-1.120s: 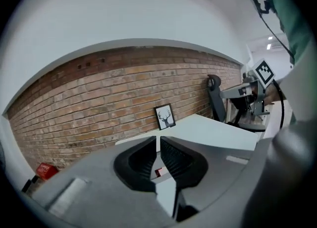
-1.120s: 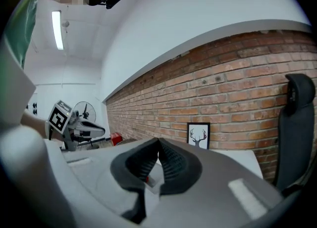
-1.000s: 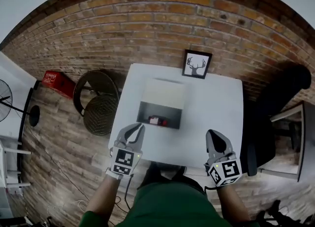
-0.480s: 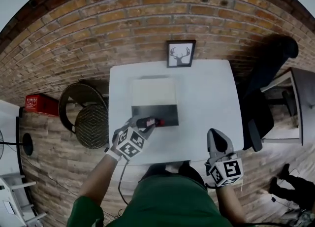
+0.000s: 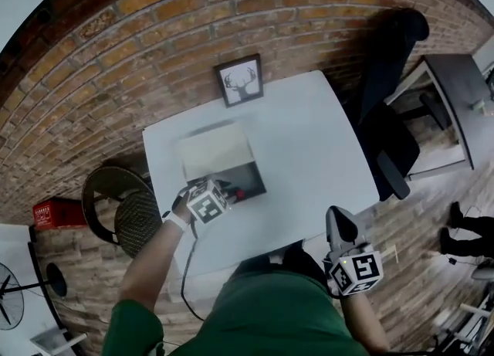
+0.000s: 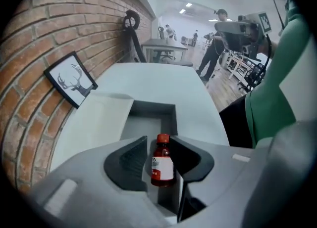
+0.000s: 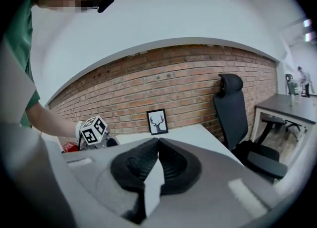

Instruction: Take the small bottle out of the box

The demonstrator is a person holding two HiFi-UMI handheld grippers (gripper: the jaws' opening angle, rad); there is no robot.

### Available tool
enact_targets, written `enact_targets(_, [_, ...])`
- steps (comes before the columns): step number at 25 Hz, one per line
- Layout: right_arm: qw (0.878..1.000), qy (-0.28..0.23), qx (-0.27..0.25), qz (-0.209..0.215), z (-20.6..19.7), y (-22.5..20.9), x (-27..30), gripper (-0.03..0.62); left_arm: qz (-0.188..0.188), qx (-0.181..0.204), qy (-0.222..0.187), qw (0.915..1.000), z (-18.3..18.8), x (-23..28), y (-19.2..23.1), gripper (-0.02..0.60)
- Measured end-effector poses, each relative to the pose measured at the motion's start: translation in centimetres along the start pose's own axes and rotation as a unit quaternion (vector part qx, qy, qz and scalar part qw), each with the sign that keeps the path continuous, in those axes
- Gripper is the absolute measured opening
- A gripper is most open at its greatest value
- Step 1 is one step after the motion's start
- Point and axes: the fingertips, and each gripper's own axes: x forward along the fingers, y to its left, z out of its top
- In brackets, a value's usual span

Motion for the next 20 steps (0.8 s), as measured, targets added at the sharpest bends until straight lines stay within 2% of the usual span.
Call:
enact_targets(7, [0.998,0.011,0.054,-0.019,-2.8,-0.8,-1.4,0.003,-0.064,0.028,0.093,0.9932,-1.5,4.6,-0.3,0.147])
enact_targets(14, [0.995,0.015,0.095,-0.026,-4.3,-2.2,-2.5,0.003,-0.098,0.028,0.135,0.9856,-1.7,5.4,-0.5,0.150])
enact_targets(18, [0.994,0.015,0.101,-0.027,-4.3,-2.9,-2.7,0.003,-0.129,0.032,0.202,0.9703,-3.3,4.7,-1.4,0.150])
enact_targets(20, [0.994,0.016,0.101,-0.024,-4.4,-3.0,-2.7,0.003,-0.139,0.033,0.221,0.9646,-3.7,4.4,-1.7,0.150])
